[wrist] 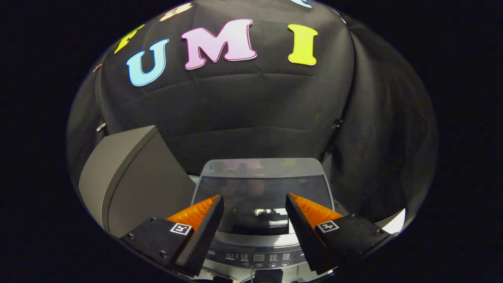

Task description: Put the clothes into the washing machine and then close the washing machine lid.

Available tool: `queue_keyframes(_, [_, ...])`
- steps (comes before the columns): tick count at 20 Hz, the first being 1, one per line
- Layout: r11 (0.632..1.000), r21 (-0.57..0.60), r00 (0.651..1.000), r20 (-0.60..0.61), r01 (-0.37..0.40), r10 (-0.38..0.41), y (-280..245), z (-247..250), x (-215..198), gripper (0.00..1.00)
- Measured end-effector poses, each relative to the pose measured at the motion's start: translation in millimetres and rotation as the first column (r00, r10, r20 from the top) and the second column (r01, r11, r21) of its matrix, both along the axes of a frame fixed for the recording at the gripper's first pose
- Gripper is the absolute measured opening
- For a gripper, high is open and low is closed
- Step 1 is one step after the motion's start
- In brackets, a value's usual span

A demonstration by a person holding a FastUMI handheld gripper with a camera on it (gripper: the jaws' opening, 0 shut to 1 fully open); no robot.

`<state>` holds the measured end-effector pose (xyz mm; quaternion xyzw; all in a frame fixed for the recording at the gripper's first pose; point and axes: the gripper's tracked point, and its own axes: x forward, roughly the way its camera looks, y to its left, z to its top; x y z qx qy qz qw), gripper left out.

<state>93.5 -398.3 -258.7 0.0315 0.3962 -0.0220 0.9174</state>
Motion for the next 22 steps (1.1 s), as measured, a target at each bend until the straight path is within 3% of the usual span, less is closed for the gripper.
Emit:
queue_keyframes(3, [1.0, -0.018, 0.993, 0.113, -0.013, 0.015, 9.9, 39.7, 19.6, 0.99])
queue_keyframes(5, [0.999, -0.044, 0.966, 0.255, -0.024, 0.035, 21.9, 85.9, 40.8, 0.99])
queue_keyframes(9, [0.994, -0.105, 0.845, 0.527, -0.039, 0.089, 63.7, 188.1, 63.9, 0.99])
queue_keyframes(12, [0.995, -0.082, 0.768, 0.633, -0.063, 0.101, 97.9, 240.7, 47.9, 0.99])
queue_keyframes(16, [0.994, -0.012, 0.765, 0.637, -0.11, 0.092, 144.4, 265.3, 13.0, 0.99])
queue_keyframes(22, [0.995, 0.037, 0.779, 0.626, -0.089, 0.047, 181.0, 275.5, -11.2, 0.99])
